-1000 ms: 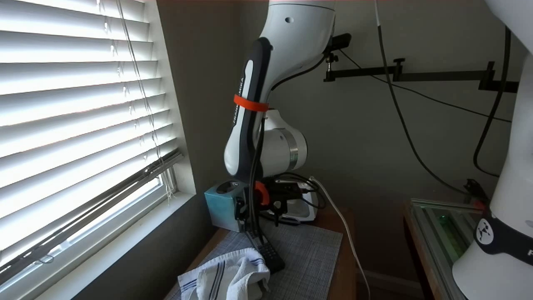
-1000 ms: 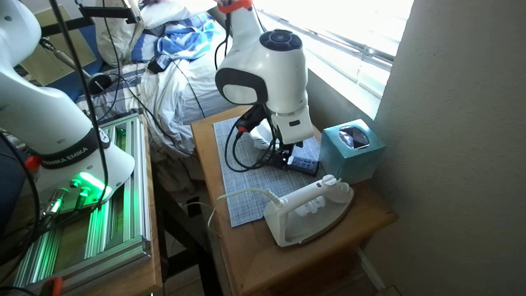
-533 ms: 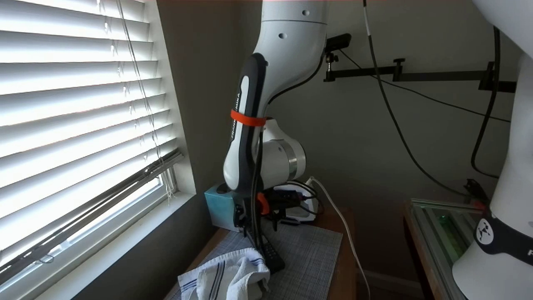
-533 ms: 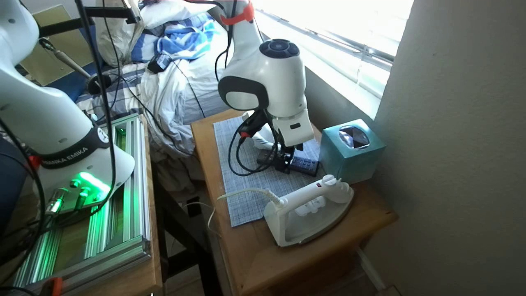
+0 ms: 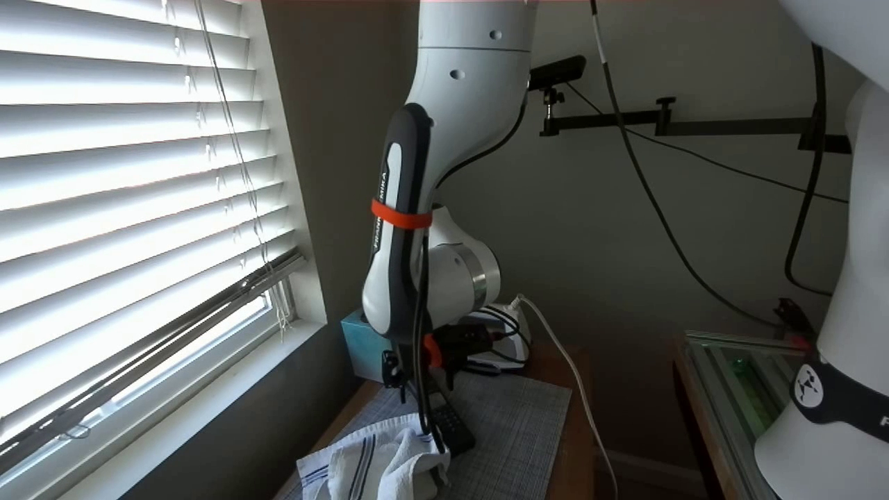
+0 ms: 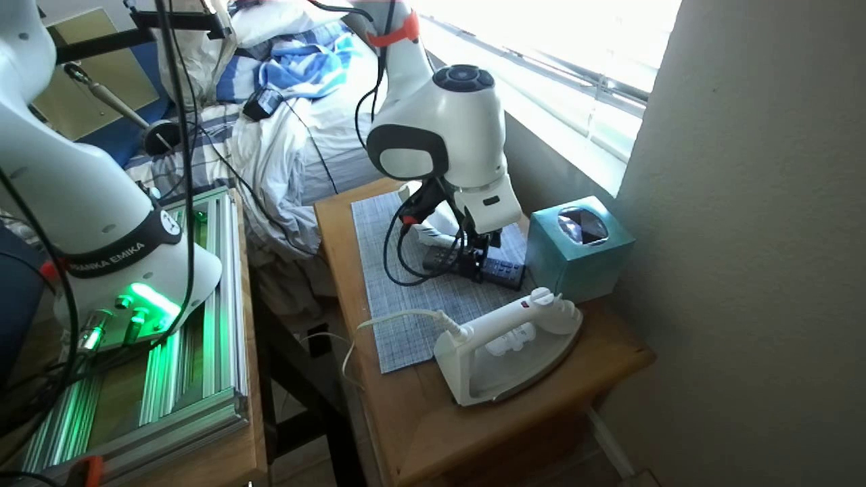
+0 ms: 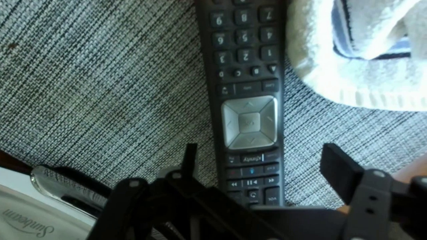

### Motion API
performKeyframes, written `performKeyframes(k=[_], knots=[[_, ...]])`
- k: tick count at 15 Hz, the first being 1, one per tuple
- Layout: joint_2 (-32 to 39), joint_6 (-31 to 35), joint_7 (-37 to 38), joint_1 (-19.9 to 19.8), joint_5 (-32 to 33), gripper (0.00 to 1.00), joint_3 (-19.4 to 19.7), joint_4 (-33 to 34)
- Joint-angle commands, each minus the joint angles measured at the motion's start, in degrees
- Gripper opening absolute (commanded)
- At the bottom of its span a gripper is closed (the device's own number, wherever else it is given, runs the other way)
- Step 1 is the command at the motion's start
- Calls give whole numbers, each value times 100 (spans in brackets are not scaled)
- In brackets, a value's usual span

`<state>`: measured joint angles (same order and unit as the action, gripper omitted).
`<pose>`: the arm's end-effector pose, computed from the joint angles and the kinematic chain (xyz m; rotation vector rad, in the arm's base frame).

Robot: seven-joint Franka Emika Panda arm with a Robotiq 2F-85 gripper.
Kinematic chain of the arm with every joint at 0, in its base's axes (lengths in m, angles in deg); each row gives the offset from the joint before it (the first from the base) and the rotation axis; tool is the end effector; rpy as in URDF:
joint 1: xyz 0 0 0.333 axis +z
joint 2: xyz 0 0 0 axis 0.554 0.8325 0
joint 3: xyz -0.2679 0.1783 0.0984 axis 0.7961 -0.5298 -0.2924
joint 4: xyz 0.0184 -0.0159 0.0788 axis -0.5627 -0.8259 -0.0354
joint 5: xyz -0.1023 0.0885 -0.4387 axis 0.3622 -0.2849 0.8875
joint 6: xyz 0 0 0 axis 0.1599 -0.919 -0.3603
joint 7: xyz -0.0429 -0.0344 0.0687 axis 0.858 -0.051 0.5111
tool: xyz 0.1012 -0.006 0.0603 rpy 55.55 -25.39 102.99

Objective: Place the remote on the towel

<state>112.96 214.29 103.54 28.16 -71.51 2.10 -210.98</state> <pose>0.5056 -0.1267 -0.0058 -2.8163 1.3627 -0.1276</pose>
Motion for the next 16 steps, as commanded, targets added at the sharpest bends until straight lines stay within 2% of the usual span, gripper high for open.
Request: performKeyframes(k=[1,5,7,8,9,12,13,16], knots=[[230,-53,164,100,117,89,92,245],[387,-99,171,111,120,79,111,394],[450,-133,173,133,129,80,129,452],[480,-150,171,136,131,74,133,478],[498,-165,167,129,129,58,129,496],[415,-118,145,135,128,35,140,424],[365,-97,143,158,130,31,153,364],[240,-172,222,404,175,31,398,202]])
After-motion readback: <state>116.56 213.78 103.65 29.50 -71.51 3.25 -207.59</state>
